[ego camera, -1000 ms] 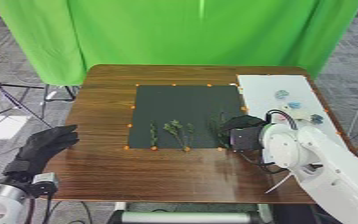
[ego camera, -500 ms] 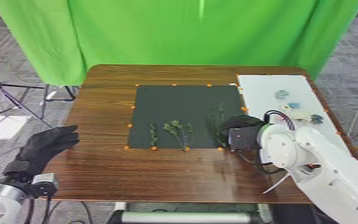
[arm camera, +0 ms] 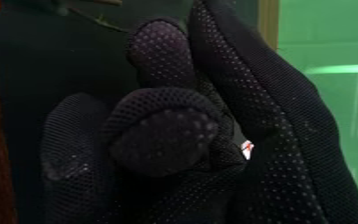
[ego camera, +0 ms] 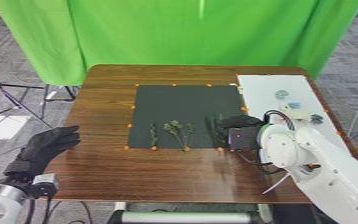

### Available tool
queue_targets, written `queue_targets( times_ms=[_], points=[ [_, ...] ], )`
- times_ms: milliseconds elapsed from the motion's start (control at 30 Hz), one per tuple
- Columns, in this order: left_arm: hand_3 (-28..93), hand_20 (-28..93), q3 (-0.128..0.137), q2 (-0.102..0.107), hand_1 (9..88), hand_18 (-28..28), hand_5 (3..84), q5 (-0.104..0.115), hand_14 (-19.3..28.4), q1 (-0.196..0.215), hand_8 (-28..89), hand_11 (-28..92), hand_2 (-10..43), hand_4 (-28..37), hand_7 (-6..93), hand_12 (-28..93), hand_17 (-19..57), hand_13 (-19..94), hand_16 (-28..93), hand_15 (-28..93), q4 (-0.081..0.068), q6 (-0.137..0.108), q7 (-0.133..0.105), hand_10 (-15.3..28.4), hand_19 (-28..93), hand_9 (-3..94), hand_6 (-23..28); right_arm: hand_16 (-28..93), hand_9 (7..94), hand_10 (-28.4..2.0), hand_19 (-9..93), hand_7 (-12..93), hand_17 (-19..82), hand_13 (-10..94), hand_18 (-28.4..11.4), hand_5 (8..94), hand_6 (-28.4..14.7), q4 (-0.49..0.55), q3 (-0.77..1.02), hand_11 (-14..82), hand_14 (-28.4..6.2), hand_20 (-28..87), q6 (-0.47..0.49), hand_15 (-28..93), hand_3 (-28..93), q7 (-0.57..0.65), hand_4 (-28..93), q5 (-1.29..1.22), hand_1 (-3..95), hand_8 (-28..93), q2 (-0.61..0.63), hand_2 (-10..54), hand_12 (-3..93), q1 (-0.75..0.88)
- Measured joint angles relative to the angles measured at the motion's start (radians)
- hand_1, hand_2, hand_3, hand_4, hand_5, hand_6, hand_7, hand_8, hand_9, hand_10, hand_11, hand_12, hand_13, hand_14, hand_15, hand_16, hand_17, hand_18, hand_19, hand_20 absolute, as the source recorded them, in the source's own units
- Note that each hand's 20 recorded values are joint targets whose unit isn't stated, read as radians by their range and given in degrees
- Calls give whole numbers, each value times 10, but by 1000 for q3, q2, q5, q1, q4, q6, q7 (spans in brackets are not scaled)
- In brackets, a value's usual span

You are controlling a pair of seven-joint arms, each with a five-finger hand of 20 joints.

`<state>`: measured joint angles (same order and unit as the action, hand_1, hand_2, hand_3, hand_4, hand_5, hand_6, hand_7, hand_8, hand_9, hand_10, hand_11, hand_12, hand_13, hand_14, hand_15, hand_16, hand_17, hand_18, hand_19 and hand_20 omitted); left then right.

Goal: Arrange flowers

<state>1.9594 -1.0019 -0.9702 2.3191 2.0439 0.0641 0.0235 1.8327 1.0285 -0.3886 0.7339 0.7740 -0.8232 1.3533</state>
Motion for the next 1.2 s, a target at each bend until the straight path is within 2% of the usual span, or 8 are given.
queue_targets(
  times_ms=[333, 500, 667, 800, 1100, 1133, 1167, 1200],
  points=[
    [616, 186, 0, 0, 248, 159, 446, 0, 189, -1, -45, 204, -34, -173, 109, 161, 10, 321, 57, 197, -1, 10, 0, 139, 119, 422, 55, 192, 857, -140, 781, 607, 797, 937, -24, 578, -80, 3, 4, 405, -10, 431, -1, 556, 438, -3, 25, 1, 605, 149, 0, -95, 321, 6],
    [615, 186, 0, 0, 249, 159, 445, 0, 188, -1, -45, 203, -34, -174, 110, 160, 11, 321, 58, 197, -1, 10, 1, 138, 118, 421, 54, 198, 844, -147, 772, 601, 795, 937, -23, 571, -81, 5, 7, 431, -12, 442, -1, 547, 356, -4, 81, 1, 605, 148, 0, -95, 277, 10],
    [615, 186, 0, 0, 252, 160, 444, 0, 188, -1, -45, 204, -37, -173, 110, 161, 10, 321, 58, 197, -1, 11, 1, 138, 118, 420, 54, 208, 834, -154, 757, 556, 788, 937, -29, 579, -86, 8, 10, 437, -15, 463, 3, 529, 525, -4, -24, 0, 493, 137, 2, -95, 256, 14],
    [614, 186, 0, 1, 253, 159, 444, 0, 187, -1, -45, 204, -37, -172, 108, 161, 10, 321, 58, 197, 0, 11, 1, 137, 118, 419, 55, 211, 832, -156, 756, 546, 784, 937, -32, 583, -87, 8, 11, 435, -18, 459, 11, 523, 566, -4, -49, -1, 454, 99, 3, -95, 255, 14],
    [612, 187, -3, 1, 254, 159, 444, 0, 187, -2, -45, 203, -37, -170, 108, 161, 10, 321, 58, 196, 0, 11, 0, 139, 118, 420, 55, 212, 831, -157, 762, 550, 781, 937, -36, 584, -85, 9, 28, 433, -20, 455, 19, 523, 582, -13, -56, -3, 430, 49, 7, -95, 255, 26],
    [612, 187, -3, 1, 255, 159, 444, 0, 187, -2, -45, 202, -37, -171, 108, 160, 10, 321, 58, 196, -1, 11, 0, 139, 118, 420, 55, 212, 832, -157, 764, 558, 781, 937, -36, 585, -85, 11, 36, 433, -20, 452, 20, 523, 591, -19, -62, -6, 422, 14, 9, -95, 253, 33],
    [612, 186, -2, 1, 254, 159, 445, 0, 188, -2, -45, 203, -37, -170, 108, 161, 10, 321, 58, 196, -1, 12, 0, 139, 118, 420, 55, 213, 832, -157, 768, 572, 779, 937, -38, 593, -84, 15, 50, 432, -21, 449, 22, 524, 605, -29, -63, -9, 398, -90, 12, -95, 254, 42],
    [611, 186, -2, 1, 255, 159, 444, 0, 187, -2, -44, 203, -37, -171, 109, 161, 10, 321, 58, 196, -1, 12, 0, 138, 118, 420, 55, 216, 832, -159, 774, 576, 777, 937, -43, 599, -84, 21, 70, 430, -23, 446, 26, 523, 613, -44, -63, -10, 361, -140, 16, -95, 256, 55]
  ],
)
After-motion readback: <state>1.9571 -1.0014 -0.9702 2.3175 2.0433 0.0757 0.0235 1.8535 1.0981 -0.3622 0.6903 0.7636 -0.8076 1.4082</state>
